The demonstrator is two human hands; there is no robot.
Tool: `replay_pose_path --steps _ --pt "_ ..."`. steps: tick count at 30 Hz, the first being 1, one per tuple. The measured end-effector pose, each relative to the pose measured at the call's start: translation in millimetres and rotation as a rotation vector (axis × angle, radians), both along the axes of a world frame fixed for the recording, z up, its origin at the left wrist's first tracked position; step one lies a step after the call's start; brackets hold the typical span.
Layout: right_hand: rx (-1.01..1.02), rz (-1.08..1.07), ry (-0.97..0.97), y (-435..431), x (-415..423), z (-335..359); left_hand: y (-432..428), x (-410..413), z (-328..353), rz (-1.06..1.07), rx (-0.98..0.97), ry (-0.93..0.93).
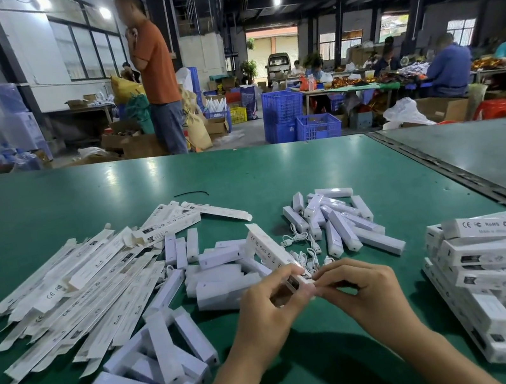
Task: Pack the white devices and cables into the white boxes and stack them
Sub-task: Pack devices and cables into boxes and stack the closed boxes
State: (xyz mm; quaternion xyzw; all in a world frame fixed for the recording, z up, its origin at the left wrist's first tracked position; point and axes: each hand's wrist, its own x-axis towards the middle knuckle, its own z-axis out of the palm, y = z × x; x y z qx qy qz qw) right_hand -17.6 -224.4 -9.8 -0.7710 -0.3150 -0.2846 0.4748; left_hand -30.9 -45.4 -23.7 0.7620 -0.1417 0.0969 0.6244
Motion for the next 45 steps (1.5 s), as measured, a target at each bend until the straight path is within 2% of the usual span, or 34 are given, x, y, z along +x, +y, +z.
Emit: replay_pose_path --steps 5,11,16,20,22,24,30,32,34,37,42,45 --pt "0.144 0.047 0.216 0 -2 1 -2 -1 1 -0.064 -0.035 0.03" --pt "0.125 0.077 0.184 1 -1 2 -2 -2 7 -0.112 -0.036 0.03" --pt "-0.036 0.037 0.147 -5 0 1 -7 -3 15 -0.187 -0.331 0.123" --pt "-0.245 -0.139 0.152 -14 4 4 6 1 18 -0.285 -0.69 0.201" --pt "-0.259 -0.17 0.166 -15 6 6 12 4 20 -0.346 -0.839 0.23" --pt "-0.211 -0.145 0.215 -13 4 6 15 6 20 -0.366 -0.884 0.229" --pt "-0.088 0.016 0.361 7 -3 1 3 3 14 -0.085 -0.424 0.197" --pt "-0.019 0.012 0.393 12 -3 -2 5 5 15 0.012 -0.485 0.17" --pt "-0.011 -0.06 0.373 14 0 -7 15 8 21 0.105 -0.676 0.119" --pt "-0.19 -0.177 0.224 21 4 -16 33 17 25 0.295 -0.889 0.001" --pt "-0.504 -0.109 0.036 54 4 -19 45 28 19 0.586 -0.859 -0.094" --pt "-0.666 -0.109 0.057 72 13 -21 50 31 16 0.652 -0.882 -0.123"
